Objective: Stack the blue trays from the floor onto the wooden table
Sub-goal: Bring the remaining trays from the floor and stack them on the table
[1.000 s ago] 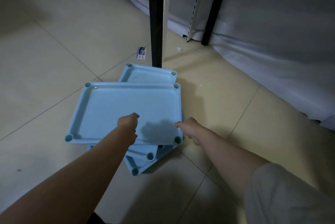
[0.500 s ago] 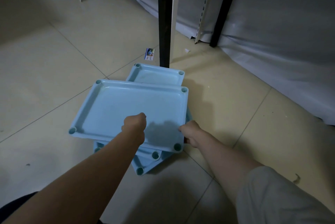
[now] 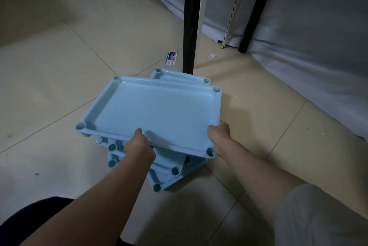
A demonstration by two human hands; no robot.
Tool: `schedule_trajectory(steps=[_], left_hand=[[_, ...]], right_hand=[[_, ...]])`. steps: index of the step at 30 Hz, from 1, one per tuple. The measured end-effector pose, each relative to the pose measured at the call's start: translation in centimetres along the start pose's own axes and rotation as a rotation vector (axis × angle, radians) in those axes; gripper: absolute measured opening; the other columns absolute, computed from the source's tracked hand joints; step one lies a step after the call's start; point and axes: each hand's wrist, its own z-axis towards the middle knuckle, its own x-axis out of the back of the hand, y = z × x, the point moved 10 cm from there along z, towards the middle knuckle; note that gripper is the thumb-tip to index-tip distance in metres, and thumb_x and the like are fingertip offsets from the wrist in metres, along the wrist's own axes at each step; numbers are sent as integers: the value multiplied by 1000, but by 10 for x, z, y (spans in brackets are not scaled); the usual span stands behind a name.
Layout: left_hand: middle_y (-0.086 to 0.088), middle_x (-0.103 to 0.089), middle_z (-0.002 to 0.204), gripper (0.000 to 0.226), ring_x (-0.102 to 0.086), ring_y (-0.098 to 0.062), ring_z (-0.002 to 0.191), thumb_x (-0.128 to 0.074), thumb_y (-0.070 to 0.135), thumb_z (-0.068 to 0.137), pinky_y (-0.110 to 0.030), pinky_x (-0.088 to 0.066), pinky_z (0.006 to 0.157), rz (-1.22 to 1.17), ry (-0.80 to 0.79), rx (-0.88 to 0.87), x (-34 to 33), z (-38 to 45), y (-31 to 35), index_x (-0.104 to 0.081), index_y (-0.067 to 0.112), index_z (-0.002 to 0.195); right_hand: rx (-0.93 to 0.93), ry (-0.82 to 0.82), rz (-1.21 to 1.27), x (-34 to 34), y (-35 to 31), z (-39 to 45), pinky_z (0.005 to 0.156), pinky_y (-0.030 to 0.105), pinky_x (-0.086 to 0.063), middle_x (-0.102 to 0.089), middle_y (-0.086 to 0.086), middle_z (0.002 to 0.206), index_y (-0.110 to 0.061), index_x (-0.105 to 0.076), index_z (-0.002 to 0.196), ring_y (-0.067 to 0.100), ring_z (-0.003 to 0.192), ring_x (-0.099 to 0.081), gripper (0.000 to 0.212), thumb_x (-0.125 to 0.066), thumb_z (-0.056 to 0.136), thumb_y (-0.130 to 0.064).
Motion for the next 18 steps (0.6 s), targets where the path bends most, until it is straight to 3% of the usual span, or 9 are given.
schedule_trajectory(steps=[2,5,8,10,14,18], left_hand=[[-3,-60,109,39,-59,-23,91,-70,45,82,-35,-54,83,-4,-40,-24,-12,1,12,-57,19,109],[-2,-56,117,49,-54,-25,98,-61,46,87,-35,-51,84,-3,-55,-46,-30,-2,22,-52,19,126],[-2,-56,128,55,-55,-24,106,-55,48,88,-34,-50,88,56,-9,-83,-31,-30,34,-50,16,132],[1,-59,121,54,-56,-24,100,-58,52,85,-33,-51,87,59,-4,-63,-28,-63,38,-53,17,126],[2,-60,103,58,-59,-21,110,-55,62,85,-34,-50,91,17,-23,10,-18,-135,60,-57,16,120],[5,-53,79,55,-55,-18,71,-61,67,73,-31,-48,70,20,35,27,0,-211,101,-58,17,94]], right_hand=[[-18,-20,19,8,-4,-1,66,29,-52,-63,3,93,-9,-59,109,20,76,-59,35,-36,84,4],[-13,-8,50,22,-17,-6,54,23,-44,-60,0,86,-10,-57,105,16,69,-55,35,-35,84,7],[-15,33,83,43,-42,-26,62,26,-48,-63,2,93,-12,-58,108,15,71,-56,38,-36,83,5],[0,43,77,60,-66,-52,63,26,-47,-62,-2,88,-15,-58,106,13,71,-55,39,-35,82,5],[34,29,105,87,-130,-115,60,23,-47,-62,-3,86,-16,-60,106,12,69,-55,42,-34,80,5],[55,11,143,114,-203,-182,49,18,-41,-58,-7,77,-16,-59,100,12,65,-52,39,-35,81,8]])
